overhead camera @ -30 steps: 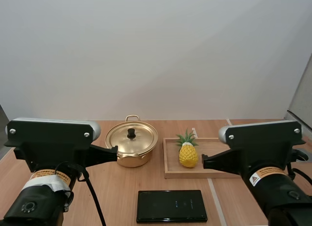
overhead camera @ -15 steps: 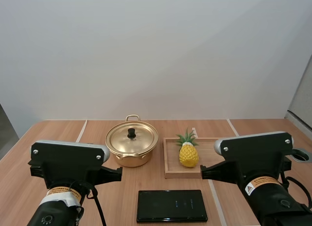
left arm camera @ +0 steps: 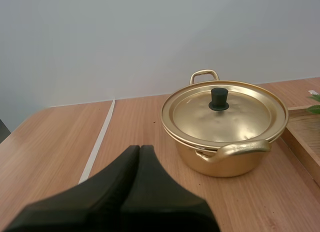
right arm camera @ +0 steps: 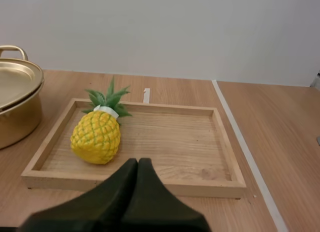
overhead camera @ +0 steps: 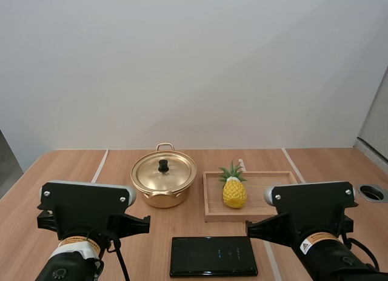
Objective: Open the pot, put the grape inside, and close it
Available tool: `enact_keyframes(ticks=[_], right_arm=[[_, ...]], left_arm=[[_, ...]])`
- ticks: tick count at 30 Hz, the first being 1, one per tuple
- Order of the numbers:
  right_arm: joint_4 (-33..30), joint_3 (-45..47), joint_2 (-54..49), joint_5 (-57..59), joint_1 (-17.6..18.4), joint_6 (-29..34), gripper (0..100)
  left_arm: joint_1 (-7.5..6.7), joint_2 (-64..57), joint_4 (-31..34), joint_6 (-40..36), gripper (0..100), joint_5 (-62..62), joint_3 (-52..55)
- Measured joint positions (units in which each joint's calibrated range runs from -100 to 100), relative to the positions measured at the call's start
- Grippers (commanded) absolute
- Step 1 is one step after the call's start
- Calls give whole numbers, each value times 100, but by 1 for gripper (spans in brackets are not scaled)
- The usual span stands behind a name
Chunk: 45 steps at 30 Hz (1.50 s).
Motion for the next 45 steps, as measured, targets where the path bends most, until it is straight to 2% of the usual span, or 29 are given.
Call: enact_keyframes(ticks=[38, 45], right_arm=[[-22, 61, -279, -273, 9, 0, 0], [-22, 61, -279, -273, 9, 0, 0]], left_arm=[[15, -267, 0, 0, 0, 3, 0], [15, -267, 0, 0, 0, 366, 0]])
